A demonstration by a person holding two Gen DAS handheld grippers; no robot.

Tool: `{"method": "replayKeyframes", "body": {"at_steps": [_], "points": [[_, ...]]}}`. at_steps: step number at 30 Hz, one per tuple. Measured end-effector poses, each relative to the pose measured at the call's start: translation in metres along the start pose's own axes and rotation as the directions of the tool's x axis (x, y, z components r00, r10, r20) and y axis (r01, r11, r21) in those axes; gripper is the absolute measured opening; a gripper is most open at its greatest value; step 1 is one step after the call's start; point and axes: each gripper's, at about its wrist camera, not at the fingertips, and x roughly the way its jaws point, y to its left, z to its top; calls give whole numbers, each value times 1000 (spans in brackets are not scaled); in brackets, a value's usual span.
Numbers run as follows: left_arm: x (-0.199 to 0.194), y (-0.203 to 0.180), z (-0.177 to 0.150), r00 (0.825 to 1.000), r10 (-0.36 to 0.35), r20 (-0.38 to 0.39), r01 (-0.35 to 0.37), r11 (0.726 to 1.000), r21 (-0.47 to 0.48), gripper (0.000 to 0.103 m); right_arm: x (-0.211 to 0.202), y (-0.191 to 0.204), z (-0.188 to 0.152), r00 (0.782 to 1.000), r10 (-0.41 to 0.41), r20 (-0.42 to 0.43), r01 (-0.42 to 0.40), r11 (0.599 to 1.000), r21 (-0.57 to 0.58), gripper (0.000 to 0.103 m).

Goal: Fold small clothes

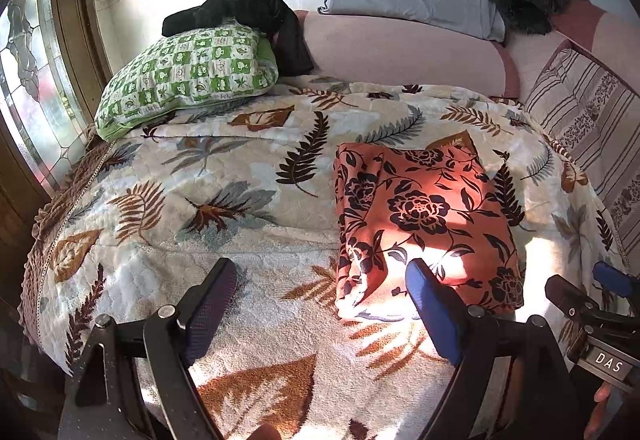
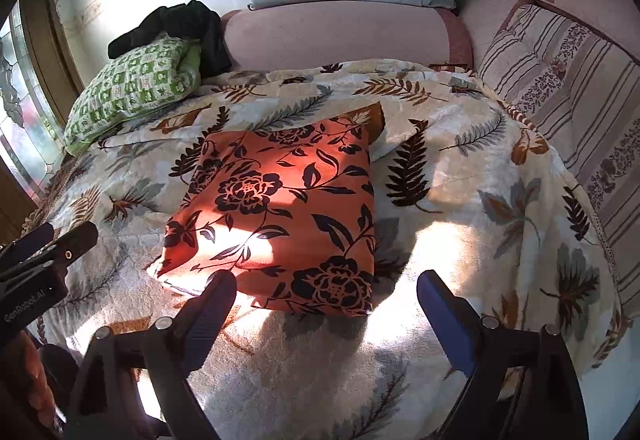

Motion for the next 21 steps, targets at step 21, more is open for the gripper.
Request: {"method": "replayKeyframes", "body": {"at_steps": [21], "points": [[-5,1,3,997,-82,-3,82,996,-33,87,-6,12,4,1000,-2,-8,2,999,-54,93]]}}
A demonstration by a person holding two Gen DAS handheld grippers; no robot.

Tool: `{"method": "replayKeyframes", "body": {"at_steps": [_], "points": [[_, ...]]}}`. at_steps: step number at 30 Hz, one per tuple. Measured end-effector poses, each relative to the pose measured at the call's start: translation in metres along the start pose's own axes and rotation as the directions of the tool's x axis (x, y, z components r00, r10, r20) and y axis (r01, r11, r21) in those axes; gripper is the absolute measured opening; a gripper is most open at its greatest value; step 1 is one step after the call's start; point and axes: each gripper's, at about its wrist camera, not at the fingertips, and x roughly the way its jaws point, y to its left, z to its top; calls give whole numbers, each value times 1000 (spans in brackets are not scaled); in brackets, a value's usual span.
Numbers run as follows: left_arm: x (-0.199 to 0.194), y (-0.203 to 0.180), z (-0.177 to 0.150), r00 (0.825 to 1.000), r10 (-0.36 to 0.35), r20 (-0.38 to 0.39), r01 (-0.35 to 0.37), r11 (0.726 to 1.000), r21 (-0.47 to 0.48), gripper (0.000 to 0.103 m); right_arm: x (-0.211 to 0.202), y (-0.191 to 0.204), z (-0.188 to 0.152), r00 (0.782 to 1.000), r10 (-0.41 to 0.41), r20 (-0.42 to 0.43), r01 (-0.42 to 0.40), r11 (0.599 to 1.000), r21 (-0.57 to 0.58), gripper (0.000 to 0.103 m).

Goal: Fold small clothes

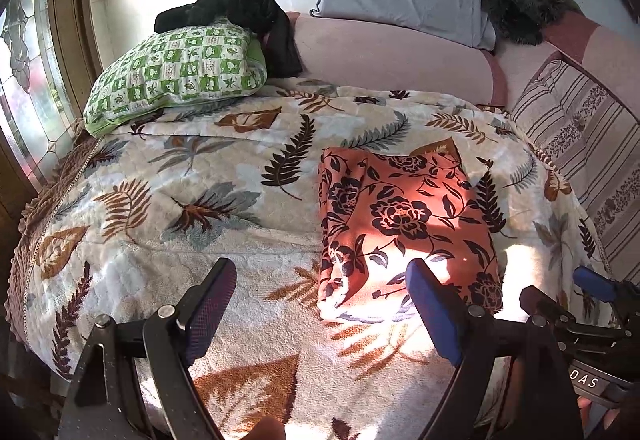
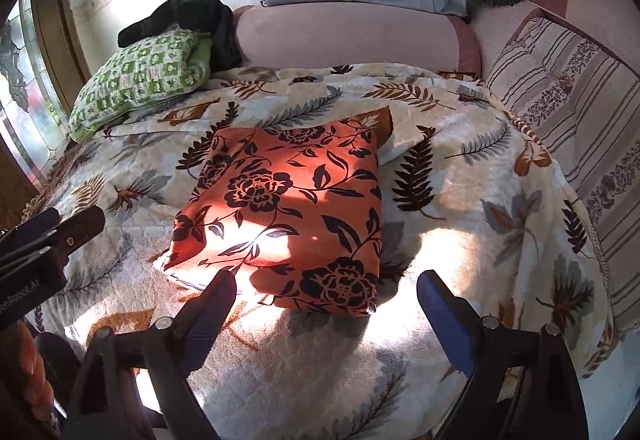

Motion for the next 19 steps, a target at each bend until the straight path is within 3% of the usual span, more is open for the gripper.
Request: {"method": "replayKeyframes", "body": {"at_steps": [11,15,19], "points": [[1,-6,4,1000,10,-2,-9,1000,26,87,-1,0,4,1000,-13,5,13,1000,-10,93],[-1,-10,7,1000,5,26,-6,999,41,99,0,0,6,1000,-16,6,16,1000,-14,93],[-6,-17,13,998,-11,62,7,998,65,100,0,-1,7,1000,-19,6,19,1000,-11,93]]}}
